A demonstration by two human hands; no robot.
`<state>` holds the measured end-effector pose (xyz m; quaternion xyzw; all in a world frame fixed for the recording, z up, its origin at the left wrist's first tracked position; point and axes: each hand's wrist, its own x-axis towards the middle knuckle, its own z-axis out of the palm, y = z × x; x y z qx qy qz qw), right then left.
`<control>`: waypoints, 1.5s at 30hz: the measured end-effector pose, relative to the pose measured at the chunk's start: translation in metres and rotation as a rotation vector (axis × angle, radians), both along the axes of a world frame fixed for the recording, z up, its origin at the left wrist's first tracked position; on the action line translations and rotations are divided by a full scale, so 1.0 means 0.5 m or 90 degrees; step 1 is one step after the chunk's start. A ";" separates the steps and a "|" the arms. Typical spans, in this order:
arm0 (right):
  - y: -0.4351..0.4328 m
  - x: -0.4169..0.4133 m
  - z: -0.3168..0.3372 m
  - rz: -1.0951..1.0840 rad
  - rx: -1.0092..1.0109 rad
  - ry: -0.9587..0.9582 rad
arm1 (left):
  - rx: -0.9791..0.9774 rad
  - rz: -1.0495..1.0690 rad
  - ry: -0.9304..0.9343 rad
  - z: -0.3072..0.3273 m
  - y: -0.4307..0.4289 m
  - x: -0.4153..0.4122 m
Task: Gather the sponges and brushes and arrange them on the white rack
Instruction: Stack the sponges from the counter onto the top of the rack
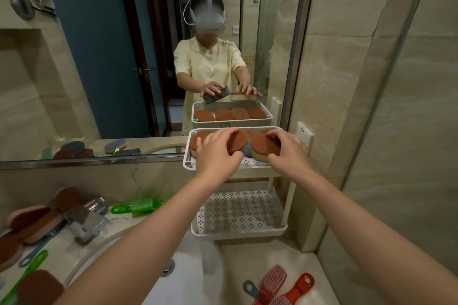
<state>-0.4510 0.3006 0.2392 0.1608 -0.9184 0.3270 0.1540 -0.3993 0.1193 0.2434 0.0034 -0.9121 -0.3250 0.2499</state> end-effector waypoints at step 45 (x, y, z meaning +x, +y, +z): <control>-0.112 0.113 -0.077 0.173 -0.254 0.132 | 0.089 -0.058 0.152 -0.102 -0.021 0.092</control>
